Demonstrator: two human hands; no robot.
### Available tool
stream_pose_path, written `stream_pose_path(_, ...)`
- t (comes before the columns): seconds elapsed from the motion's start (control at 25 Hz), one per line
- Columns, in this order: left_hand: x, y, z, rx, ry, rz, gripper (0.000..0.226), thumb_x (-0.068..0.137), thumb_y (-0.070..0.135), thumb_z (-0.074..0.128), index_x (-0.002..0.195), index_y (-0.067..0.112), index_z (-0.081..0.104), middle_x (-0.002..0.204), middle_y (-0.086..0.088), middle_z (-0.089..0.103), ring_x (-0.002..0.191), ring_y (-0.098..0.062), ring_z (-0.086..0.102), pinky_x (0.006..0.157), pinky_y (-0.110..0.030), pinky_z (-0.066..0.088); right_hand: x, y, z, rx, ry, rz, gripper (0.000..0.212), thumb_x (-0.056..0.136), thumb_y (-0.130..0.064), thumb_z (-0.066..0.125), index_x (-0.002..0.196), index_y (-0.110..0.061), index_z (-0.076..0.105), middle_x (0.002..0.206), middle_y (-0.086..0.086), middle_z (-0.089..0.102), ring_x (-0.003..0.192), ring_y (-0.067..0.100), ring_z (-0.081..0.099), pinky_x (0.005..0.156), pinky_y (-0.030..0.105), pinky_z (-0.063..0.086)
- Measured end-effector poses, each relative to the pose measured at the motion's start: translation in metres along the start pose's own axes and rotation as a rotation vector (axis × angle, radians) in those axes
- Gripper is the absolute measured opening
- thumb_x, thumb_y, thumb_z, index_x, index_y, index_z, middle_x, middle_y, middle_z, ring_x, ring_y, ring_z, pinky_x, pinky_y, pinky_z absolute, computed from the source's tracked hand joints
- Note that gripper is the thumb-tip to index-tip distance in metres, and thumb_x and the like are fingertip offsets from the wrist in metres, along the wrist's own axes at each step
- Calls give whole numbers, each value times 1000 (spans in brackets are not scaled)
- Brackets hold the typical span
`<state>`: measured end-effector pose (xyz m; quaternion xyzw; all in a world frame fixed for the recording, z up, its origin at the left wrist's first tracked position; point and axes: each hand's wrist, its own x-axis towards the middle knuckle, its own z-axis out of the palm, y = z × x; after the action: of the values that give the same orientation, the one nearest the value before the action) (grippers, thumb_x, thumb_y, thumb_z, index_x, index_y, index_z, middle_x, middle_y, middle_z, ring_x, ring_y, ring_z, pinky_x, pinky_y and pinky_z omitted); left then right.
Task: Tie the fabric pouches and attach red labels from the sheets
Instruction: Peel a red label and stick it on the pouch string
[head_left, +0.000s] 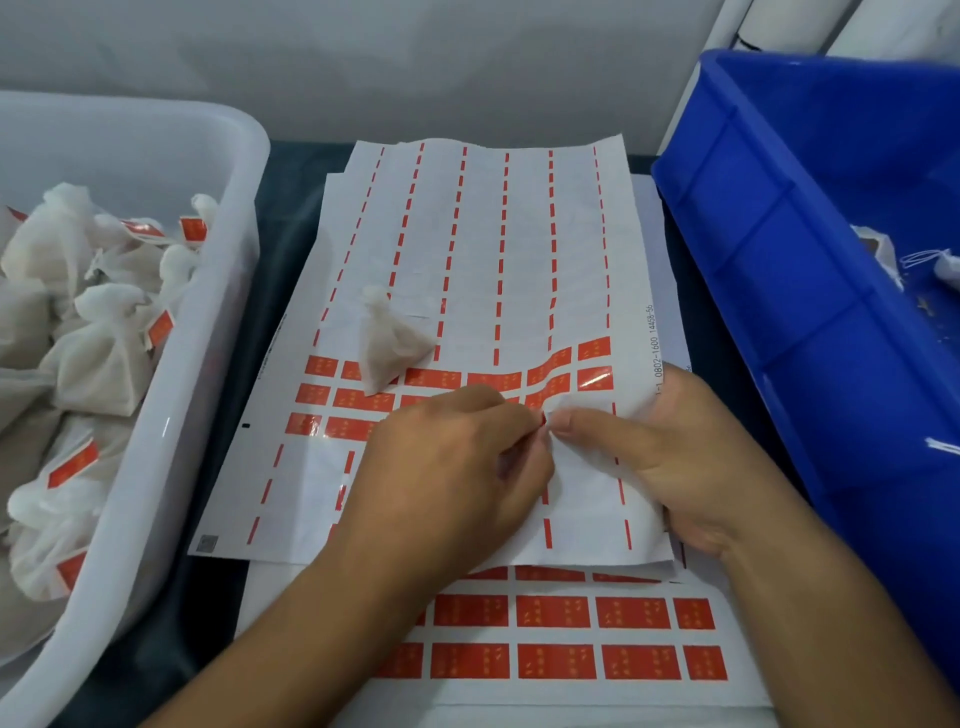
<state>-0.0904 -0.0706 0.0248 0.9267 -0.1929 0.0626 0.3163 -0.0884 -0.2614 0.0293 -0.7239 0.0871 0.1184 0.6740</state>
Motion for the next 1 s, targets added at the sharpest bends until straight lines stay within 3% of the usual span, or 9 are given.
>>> stream_pose_path(0.12, 0, -1, 2, -96, -19, -83, 32, 91, 50, 53, 99, 32, 79, 89, 17, 73, 72, -4, 65, 69, -16, 57, -2, 0, -2, -55, -21, -10, 36, 81, -35, 85, 110, -48, 69, 105, -22, 77, 88, 11, 78, 68, 36, 65)
stream_pose_path(0.24, -1, -6, -1, -230, -44, -125, 23, 93, 49, 64, 108, 37, 77, 97, 26, 71, 86, 1, 66, 71, -9, 55, -3, 1, -4, -12, -44, 17, 51, 73, -40, 87, 119, -45, 66, 109, -15, 78, 89, 19, 79, 74, 48, 64)
stream_pose_path(0.4, 0, -9, -4, -295, -61, -139, 26, 86, 50, 72, 110, 41, 75, 93, 34, 66, 95, 8, 62, 75, -2, 51, 1, 6, -4, 54, -6, 43, 41, 78, -26, 87, 114, -37, 71, 105, -7, 79, 86, 25, 79, 73, 53, 64)
stream_pose_path(0.64, -1, -6, -4, -221, -16, -90, 34, 84, 57, 68, 110, 37, 76, 93, 26, 69, 81, 1, 66, 69, -14, 59, 2, 10, 1, 124, -18, 22, 32, 85, -14, 81, 96, -44, 77, 101, -6, 80, 86, 23, 79, 68, 44, 65)
stream_pose_path(0.8, -2, -4, -5, -189, 21, -67, 35, 87, 53, 68, 111, 30, 79, 95, 17, 73, 77, -3, 67, 70, -24, 62, 4, 11, 0, 165, -29, 45, 28, 84, -16, 81, 102, -37, 77, 104, -3, 80, 89, 26, 79, 72, 47, 65)
stream_pose_path(0.88, -2, -4, -5, -185, 25, -60, 33, 88, 50, 70, 111, 28, 80, 95, 16, 74, 77, -4, 67, 70, -26, 62, 4, 11, -1, 183, -58, 68, 29, 83, -18, 83, 108, -32, 77, 108, 0, 80, 94, 29, 78, 80, 53, 63)
stream_pose_path(1.0, -2, -3, -6, -173, 22, -62, 32, 88, 50, 70, 110, 29, 80, 95, 16, 74, 76, -3, 66, 70, -25, 62, 4, 11, 0, 175, -50, 77, 27, 82, -19, 83, 105, -31, 78, 107, 0, 80, 92, 29, 79, 79, 52, 64)
